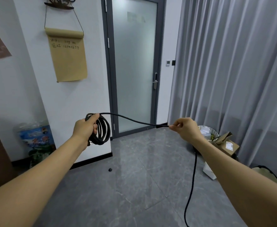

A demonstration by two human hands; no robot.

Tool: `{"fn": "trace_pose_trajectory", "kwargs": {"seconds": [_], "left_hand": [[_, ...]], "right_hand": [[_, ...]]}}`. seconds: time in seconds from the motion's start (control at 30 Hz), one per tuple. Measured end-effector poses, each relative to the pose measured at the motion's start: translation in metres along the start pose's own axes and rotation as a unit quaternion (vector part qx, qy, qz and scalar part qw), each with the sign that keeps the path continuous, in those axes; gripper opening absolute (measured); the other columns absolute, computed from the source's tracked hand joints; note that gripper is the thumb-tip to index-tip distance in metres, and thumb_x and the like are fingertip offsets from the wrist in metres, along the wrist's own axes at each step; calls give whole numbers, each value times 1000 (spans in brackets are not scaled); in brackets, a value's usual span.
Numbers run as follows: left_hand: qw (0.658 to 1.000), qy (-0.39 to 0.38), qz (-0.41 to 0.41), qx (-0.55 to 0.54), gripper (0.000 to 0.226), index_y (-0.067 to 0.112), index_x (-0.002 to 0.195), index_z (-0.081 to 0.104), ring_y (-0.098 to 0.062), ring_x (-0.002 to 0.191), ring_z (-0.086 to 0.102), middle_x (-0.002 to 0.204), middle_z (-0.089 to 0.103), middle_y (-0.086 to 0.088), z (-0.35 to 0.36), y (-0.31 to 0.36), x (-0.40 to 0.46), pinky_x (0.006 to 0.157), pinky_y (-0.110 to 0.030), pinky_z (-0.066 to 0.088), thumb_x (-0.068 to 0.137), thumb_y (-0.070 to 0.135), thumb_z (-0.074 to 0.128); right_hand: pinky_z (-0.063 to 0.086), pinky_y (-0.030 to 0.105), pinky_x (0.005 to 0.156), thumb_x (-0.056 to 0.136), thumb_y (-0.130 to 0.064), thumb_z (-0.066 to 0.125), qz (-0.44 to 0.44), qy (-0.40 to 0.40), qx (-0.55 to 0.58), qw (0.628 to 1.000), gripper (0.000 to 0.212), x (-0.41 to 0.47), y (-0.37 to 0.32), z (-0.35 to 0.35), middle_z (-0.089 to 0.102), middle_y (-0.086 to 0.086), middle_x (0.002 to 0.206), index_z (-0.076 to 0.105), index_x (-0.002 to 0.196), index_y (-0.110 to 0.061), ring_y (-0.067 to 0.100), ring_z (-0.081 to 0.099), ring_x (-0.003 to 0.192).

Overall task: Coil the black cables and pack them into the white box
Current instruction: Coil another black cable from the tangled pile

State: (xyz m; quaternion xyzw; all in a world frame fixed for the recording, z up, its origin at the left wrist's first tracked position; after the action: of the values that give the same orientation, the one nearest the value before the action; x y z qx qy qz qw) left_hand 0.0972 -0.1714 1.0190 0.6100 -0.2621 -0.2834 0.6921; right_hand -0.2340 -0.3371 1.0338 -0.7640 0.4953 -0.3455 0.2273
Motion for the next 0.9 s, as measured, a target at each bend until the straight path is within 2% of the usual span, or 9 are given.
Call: {"fn": "trace_pose_trajectory", "kwargs": {"seconds": [0.1, 0.17, 0.3, 0.37, 0.5, 0.63, 0.7, 0.8, 0.9], "left_hand": [[996, 13, 63, 69, 35, 16, 63, 49, -16, 48, 41, 44, 47, 6, 7, 11, -6, 54, -26, 35, 88, 37, 60], [988, 20, 99, 113, 36, 14, 65, 48, -16, 46, 45, 53, 49, -1, 18, 20, -14, 48, -22, 34, 89, 38, 58], [977, 18, 141, 160, 34, 9, 74, 50, -1, 30, 45, 59, 52, -4, 38, 30, -26, 30, -12, 29, 91, 38, 57], [975, 14, 140, 172, 35, 8, 78, 51, 0, 31, 46, 61, 54, -3, 42, 29, -27, 31, -13, 30, 91, 40, 56], [976, -3, 139, 170, 39, 8, 74, 52, 0, 33, 48, 59, 56, -2, 50, 28, -32, 35, -14, 32, 91, 42, 56], [983, -53, 128, 123, 45, 9, 62, 53, -9, 43, 52, 52, 56, 0, 64, 21, -41, 47, -25, 38, 90, 44, 57], [982, -94, 126, 105, 45, 9, 63, 57, -15, 51, 54, 54, 57, -3, 75, 20, -49, 51, -26, 42, 89, 46, 56], [980, -153, 111, 63, 47, 11, 59, 57, -11, 44, 54, 48, 56, -1, 91, 22, -63, 46, -19, 44, 92, 45, 51], [979, -184, 79, 34, 50, 11, 58, 53, -8, 38, 50, 46, 53, -1, 99, 22, -71, 38, -15, 39, 93, 46, 47]], "right_hand": [[40, 28, 63, 85, -28, 66, -70, 18, -166, 983, 12, -8, -32, 4, 65, -2, 78, 67, 78, -19, 21, 57, 76], [35, 26, 63, 86, -28, 61, -135, 13, -256, 957, 12, -15, -64, 17, 68, -2, 90, 70, 87, -22, 23, 61, 85], [42, 28, 64, 86, -31, 60, -243, -53, -275, 929, 12, -31, -117, 46, 69, -5, 92, 70, 86, -25, 20, 62, 85], [49, 32, 72, 85, -31, 63, -276, -108, -225, 928, 10, -41, -135, 56, 68, -9, 90, 71, 86, -25, 15, 61, 84], [52, 32, 78, 82, -24, 71, -286, -201, -59, 935, 10, -54, -155, 66, 62, -15, 80, 74, 88, -17, 8, 59, 78], [51, 15, 74, 81, -6, 70, -254, -247, 131, 926, 9, -58, -163, 65, 65, -6, 75, 72, 88, 0, -1, 60, 68], [53, 22, 79, 83, -5, 67, -242, -242, 190, 920, 10, -54, -162, 62, 68, 5, 78, 70, 89, 2, 7, 63, 73], [54, 39, 86, 86, -5, 63, -228, -245, 264, 905, 10, -50, -156, 58, 68, 14, 77, 68, 86, 3, 21, 65, 76], [54, 32, 82, 87, -3, 61, -218, -239, 291, 900, 11, -49, -152, 55, 67, 13, 71, 68, 85, 5, 19, 66, 72]]}}
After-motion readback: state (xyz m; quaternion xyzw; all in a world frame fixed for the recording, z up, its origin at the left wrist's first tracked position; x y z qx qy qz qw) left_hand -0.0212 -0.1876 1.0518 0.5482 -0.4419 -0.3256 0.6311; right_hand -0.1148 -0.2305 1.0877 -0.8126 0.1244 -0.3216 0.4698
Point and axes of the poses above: each hand's wrist, its own x-axis towards the middle knuckle, its own z-axis out of the palm, y = z × x, the point moved 9 cm from there along x, towards the middle knuckle
